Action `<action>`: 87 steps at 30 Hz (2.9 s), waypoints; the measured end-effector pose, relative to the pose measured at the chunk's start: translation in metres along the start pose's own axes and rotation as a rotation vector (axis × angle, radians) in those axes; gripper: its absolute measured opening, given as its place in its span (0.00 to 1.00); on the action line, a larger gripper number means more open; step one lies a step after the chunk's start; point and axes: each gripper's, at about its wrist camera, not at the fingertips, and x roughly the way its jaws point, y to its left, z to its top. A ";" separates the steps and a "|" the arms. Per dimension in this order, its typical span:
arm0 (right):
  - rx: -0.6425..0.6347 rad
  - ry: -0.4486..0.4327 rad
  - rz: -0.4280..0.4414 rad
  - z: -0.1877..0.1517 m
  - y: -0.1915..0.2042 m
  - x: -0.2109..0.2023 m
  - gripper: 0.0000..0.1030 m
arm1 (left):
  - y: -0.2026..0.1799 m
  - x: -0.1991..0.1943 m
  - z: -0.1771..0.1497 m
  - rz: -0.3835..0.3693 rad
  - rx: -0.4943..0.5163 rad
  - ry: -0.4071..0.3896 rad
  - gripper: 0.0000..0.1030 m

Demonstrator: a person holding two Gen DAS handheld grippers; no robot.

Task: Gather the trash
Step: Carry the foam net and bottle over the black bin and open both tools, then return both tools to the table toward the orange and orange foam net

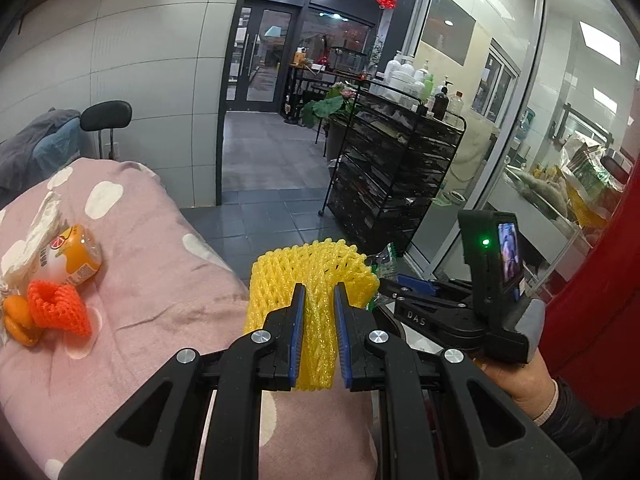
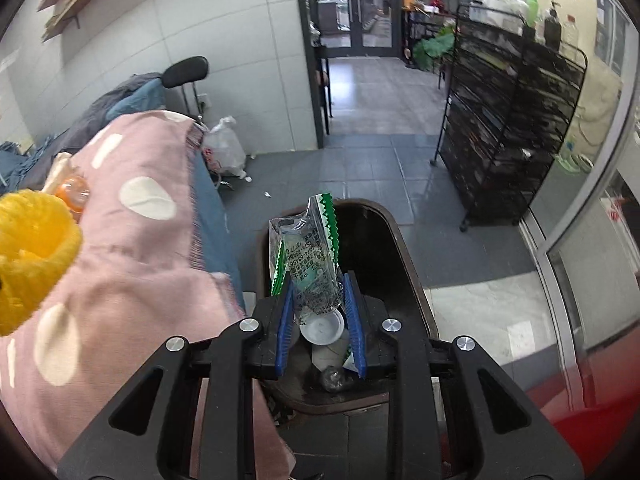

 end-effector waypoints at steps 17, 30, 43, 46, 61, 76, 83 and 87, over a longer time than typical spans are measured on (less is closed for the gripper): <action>0.119 0.181 -0.063 -0.046 -0.044 0.102 0.45 | -0.025 0.040 -0.001 -0.045 0.050 0.089 0.14; 0.131 0.071 -0.151 -0.052 -0.059 0.065 0.71 | -0.037 0.086 0.008 -0.073 0.053 0.169 0.14; 0.222 0.038 -0.197 -0.063 -0.090 0.036 0.71 | -0.048 0.145 0.003 -0.071 0.048 0.300 0.14; 0.230 0.037 -0.203 -0.065 -0.094 0.031 0.71 | -0.049 0.155 0.001 -0.060 0.052 0.322 0.14; 0.226 0.022 -0.224 -0.064 -0.096 0.018 0.71 | -0.052 0.162 0.001 -0.062 0.060 0.301 0.76; 0.209 0.007 -0.107 -0.045 -0.079 0.007 0.71 | -0.030 0.083 0.010 -0.052 0.009 0.140 0.90; 0.115 -0.013 0.027 -0.021 -0.026 -0.002 0.71 | 0.017 0.032 -0.002 0.078 -0.072 0.064 0.94; 0.046 -0.006 0.100 -0.008 0.011 -0.003 0.71 | 0.052 0.006 -0.013 0.149 -0.146 0.052 0.94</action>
